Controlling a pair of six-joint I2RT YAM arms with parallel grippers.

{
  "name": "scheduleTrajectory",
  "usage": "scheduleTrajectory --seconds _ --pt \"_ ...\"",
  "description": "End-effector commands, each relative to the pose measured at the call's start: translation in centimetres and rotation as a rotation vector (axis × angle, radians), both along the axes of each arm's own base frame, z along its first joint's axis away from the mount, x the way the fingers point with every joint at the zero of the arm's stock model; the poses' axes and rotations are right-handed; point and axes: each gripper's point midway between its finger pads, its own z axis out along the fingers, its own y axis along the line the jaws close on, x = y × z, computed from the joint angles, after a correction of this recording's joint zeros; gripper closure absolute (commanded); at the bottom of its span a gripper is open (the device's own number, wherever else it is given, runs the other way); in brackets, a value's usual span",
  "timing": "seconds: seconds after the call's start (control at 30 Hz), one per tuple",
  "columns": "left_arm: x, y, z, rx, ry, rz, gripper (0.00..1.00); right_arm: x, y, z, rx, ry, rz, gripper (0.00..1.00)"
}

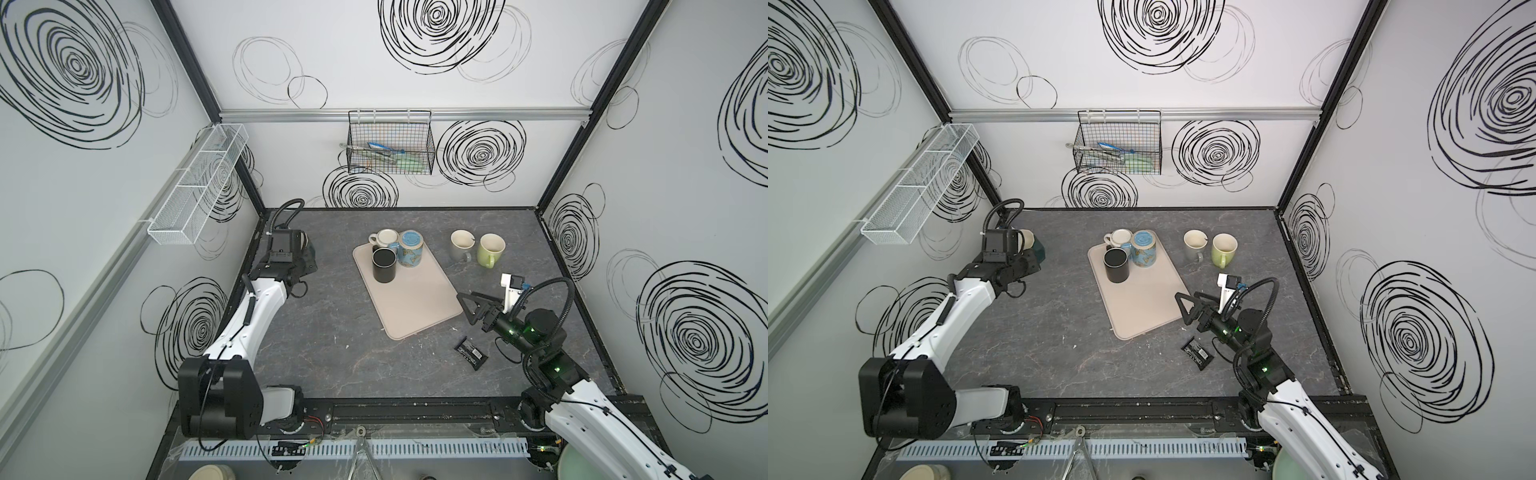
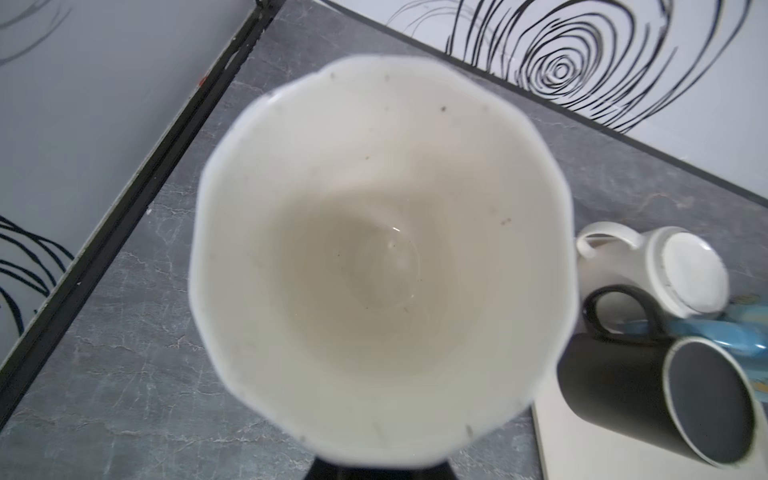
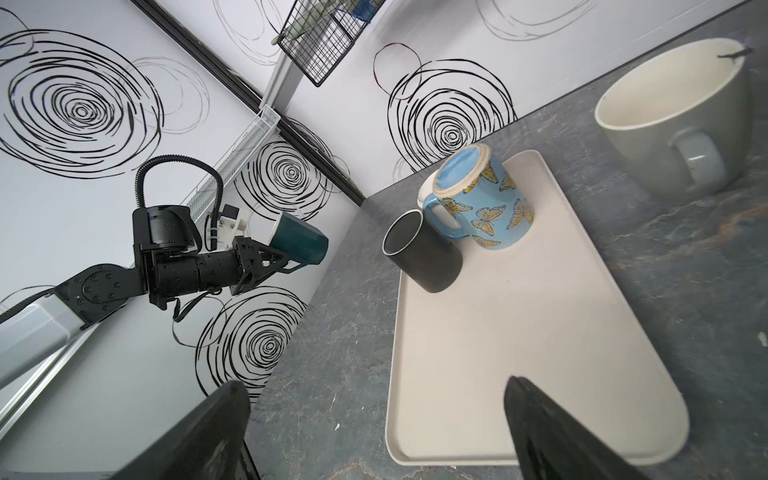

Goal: Turn the mug right side up
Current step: 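Lower the dark green mug upright with the left gripper while the right arm withdraws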

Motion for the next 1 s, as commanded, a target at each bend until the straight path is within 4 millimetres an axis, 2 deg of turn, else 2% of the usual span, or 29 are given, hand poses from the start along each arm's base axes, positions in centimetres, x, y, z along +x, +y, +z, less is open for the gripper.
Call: scheduleTrajectory --seconds 0.0,0.2,0.4,0.6,0.83,0.87,0.97 --pt "3.6 2.5 3.9 0.052 -0.168 0.062 1.00 -0.1 0.0 -1.0 -0.027 0.018 0.010 0.00" --pt "5.1 4.6 1.4 0.027 -0.108 0.100 1.00 -0.3 0.0 -1.9 -0.020 0.037 0.017 0.00" --pt "5.9 6.2 0.5 0.041 -0.080 0.136 1.00 -0.2 0.0 -2.5 -0.020 0.050 0.020 0.00" --pt "6.6 6.2 -1.3 0.025 -0.046 0.124 1.00 0.0 0.0 -3.3 -0.032 0.074 0.019 0.00" --pt "6.8 6.0 -2.2 0.020 -0.023 0.112 1.00 0.2 -0.2 -3.8 -0.034 0.083 0.012 0.00" --pt "6.8 6.0 -2.3 0.019 -0.019 0.112 0.95 0.2 -0.2 -3.8 -0.034 0.082 0.014 0.00" --pt "6.7 5.8 -2.5 0.016 -0.009 0.101 0.49 0.3 -0.1 -3.9 -0.036 0.089 0.016 0.00"
